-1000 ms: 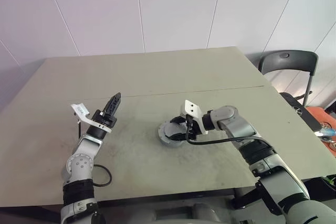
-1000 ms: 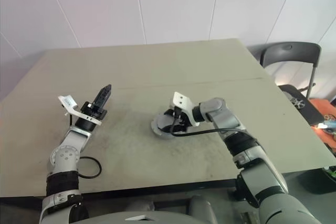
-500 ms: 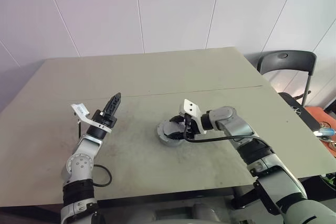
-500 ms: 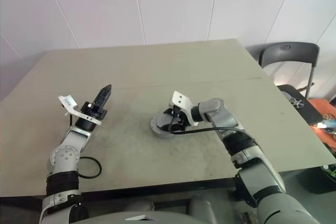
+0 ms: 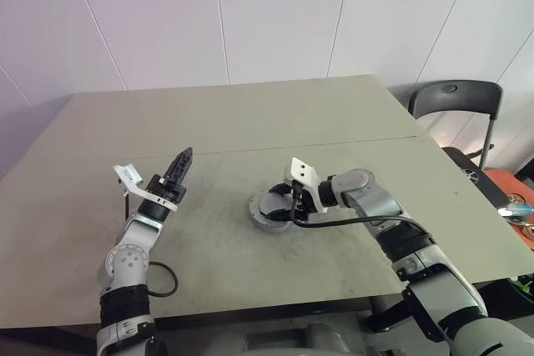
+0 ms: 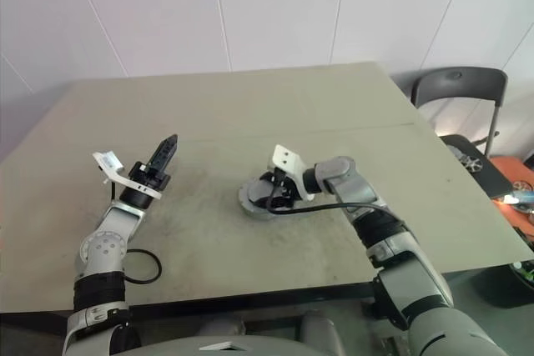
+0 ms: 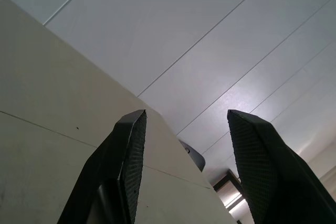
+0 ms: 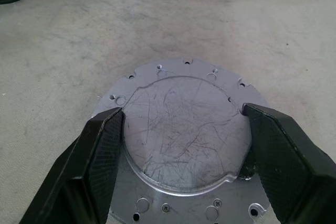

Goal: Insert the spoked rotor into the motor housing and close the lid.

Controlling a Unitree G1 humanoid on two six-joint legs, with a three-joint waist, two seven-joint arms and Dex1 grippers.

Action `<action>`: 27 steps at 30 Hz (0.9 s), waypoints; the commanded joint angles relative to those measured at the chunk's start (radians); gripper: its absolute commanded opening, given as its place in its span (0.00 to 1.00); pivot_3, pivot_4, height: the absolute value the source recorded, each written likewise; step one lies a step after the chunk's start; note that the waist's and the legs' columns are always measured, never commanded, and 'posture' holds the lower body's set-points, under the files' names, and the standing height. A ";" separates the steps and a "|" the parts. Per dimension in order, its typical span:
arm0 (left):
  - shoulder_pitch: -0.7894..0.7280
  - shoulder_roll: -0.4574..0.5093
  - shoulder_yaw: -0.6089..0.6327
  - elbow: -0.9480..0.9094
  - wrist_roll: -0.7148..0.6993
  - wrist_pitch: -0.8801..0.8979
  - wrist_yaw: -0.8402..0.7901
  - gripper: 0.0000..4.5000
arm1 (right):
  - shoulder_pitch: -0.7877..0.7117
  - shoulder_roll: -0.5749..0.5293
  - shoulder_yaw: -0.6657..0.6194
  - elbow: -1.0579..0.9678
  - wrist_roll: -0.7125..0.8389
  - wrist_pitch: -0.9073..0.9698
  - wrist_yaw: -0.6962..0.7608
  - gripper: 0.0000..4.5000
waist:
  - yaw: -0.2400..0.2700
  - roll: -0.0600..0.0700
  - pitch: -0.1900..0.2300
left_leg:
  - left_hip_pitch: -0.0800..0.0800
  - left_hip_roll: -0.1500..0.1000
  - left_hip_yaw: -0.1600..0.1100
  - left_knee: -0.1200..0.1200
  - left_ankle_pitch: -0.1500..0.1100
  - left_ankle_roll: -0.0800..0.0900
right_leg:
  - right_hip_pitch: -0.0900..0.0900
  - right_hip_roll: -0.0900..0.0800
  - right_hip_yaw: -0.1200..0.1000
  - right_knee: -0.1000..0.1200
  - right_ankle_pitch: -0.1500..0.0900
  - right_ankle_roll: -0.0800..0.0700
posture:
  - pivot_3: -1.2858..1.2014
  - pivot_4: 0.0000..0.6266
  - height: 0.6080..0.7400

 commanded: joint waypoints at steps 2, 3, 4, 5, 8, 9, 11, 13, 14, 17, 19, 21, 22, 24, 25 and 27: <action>-0.015 0.006 -0.006 -0.011 -0.002 -0.005 -0.011 0.58 | 0.002 -0.025 0.019 0.103 -0.093 0.020 -0.076 0.72 | 0.000 0.000 0.000 | 0.000 0.000 0.000 0.000 0.001 -0.001 | 0.000 0.000 0.000 0.000 0.001 -0.001 | 0.52 0.00 1.00; -0.015 0.006 -0.007 -0.012 -0.002 -0.005 -0.011 0.58 | 0.004 -0.026 0.022 0.104 -0.094 0.019 -0.074 0.72 | 0.000 0.000 0.000 | 0.001 0.001 0.000 0.000 0.001 -0.002 | 0.001 0.001 0.000 0.000 0.001 -0.001 | 0.52 0.00 1.00; -0.013 0.006 -0.009 -0.014 -0.001 -0.004 -0.012 0.58 | 0.007 -0.029 0.025 0.103 -0.094 0.021 -0.071 0.72 | 0.001 0.000 0.000 | 0.001 0.001 0.000 0.000 0.002 -0.002 | 0.001 0.001 0.000 0.000 0.000 -0.001 | 0.52 0.00 1.00; -0.013 0.006 -0.010 -0.015 0.000 -0.004 -0.012 0.58 | 0.011 -0.032 0.030 0.101 -0.094 0.024 -0.064 0.72 | 0.001 0.000 0.000 | 0.002 0.001 0.000 0.000 0.002 -0.003 | 0.002 0.001 0.000 0.000 0.000 0.001 | 0.52 0.00 1.00; -0.009 0.009 -0.013 -0.018 0.003 -0.002 -0.014 0.58 | 0.016 -0.034 0.035 0.100 -0.097 0.025 -0.074 0.72 | 0.001 0.001 0.001 | 0.006 0.001 0.000 0.000 0.002 -0.003 | 0.007 0.001 0.000 -0.001 -0.002 0.000 | 0.52 0.00 1.00; -0.008 0.010 -0.014 -0.018 0.003 -0.002 -0.014 0.58 | 0.014 -0.034 0.037 0.103 -0.098 0.025 -0.075 0.72 | 0.000 0.001 0.001 | 0.010 0.001 0.000 0.000 0.002 -0.003 | 0.011 0.001 0.000 -0.001 -0.003 -0.001 | 0.52 0.00 1.00; -0.006 0.010 -0.017 -0.019 0.004 -0.002 -0.015 0.58 | 0.006 -0.031 0.038 0.121 -0.106 0.027 -0.094 0.72 | 0.000 0.001 0.001 | 0.015 0.001 0.000 -0.001 0.002 -0.002 | 0.016 0.001 0.000 -0.002 -0.004 0.000 | 0.52 0.00 1.00; -0.005 0.011 -0.020 -0.021 0.005 -0.001 -0.015 0.58 | -0.001 -0.031 0.043 0.137 -0.114 0.030 -0.106 0.72 | -0.001 0.001 0.001 | 0.016 0.001 0.000 -0.001 0.002 -0.002 | 0.017 0.001 0.000 -0.002 -0.004 0.000 | 0.52 0.00 1.00; -0.004 0.011 -0.020 -0.021 0.005 -0.001 -0.015 0.58 | -0.005 -0.028 0.041 0.146 -0.113 0.034 -0.114 0.72 | 0.000 0.001 0.001 | 0.017 0.001 0.000 -0.001 0.002 -0.002 | 0.017 0.001 0.000 -0.002 -0.004 0.000 | 0.52 0.00 1.00; -0.001 0.012 -0.021 -0.024 0.004 -0.002 -0.012 0.58 | -0.008 -0.026 0.041 0.156 -0.106 0.040 -0.112 0.72 | -0.001 0.001 0.001 | 0.017 0.001 0.000 -0.001 0.002 -0.002 | 0.018 0.001 0.000 -0.002 -0.004 0.000 | 0.52 0.00 1.00; 0.002 0.012 -0.020 -0.027 0.003 -0.001 -0.010 0.58 | -0.014 -0.023 0.038 0.166 -0.105 0.045 -0.120 0.72 | -0.001 0.001 0.001 | 0.017 0.001 0.000 -0.001 0.002 -0.002 | 0.018 0.001 0.000 -0.002 -0.004 0.000 | 0.52 0.00 1.00; 0.004 0.012 -0.021 -0.030 0.003 0.000 -0.009 0.58 | -0.021 -0.022 0.033 0.176 -0.103 0.045 -0.124 0.72 | -0.001 0.001 0.001 | 0.017 0.001 0.000 -0.001 0.002 -0.002 | 0.018 0.001 0.000 -0.002 -0.004 0.000 | 0.52 0.00 1.00; 0.005 0.012 -0.021 -0.031 0.002 0.001 -0.008 0.58 | -0.023 -0.021 0.031 0.179 -0.102 0.041 -0.125 0.72 | -0.001 0.001 0.001 | 0.017 0.001 0.000 -0.001 0.002 -0.002 | 0.018 0.001 0.000 -0.002 -0.004 0.000 | 0.52 0.00 1.00; 0.007 0.013 -0.021 -0.034 0.000 0.001 -0.007 0.58 | -0.029 -0.023 0.027 0.187 -0.104 0.030 -0.131 0.72 | -0.001 0.001 0.001 | 0.017 0.001 0.000 -0.001 0.002 -0.002 | 0.018 0.001 0.000 -0.002 -0.004 0.000 | 0.52 0.00 1.00; 0.008 0.013 -0.021 -0.035 0.000 0.002 -0.007 0.58 | -0.033 -0.024 0.026 0.192 -0.107 0.021 -0.136 0.72 | -0.001 0.001 0.001 | 0.017 0.001 0.000 -0.001 0.002 -0.002 | 0.018 0.001 0.000 -0.002 -0.004 0.000 | 0.52 0.00 1.00; 0.010 0.012 -0.021 -0.038 -0.001 0.002 -0.005 0.58 | -0.038 -0.034 0.024 0.200 -0.110 -0.007 -0.130 0.72 | 0.000 0.001 0.002 | 0.017 0.001 0.000 -0.001 0.002 -0.003 | 0.018 0.001 0.000 -0.002 -0.004 0.000 | 0.52 0.00 1.00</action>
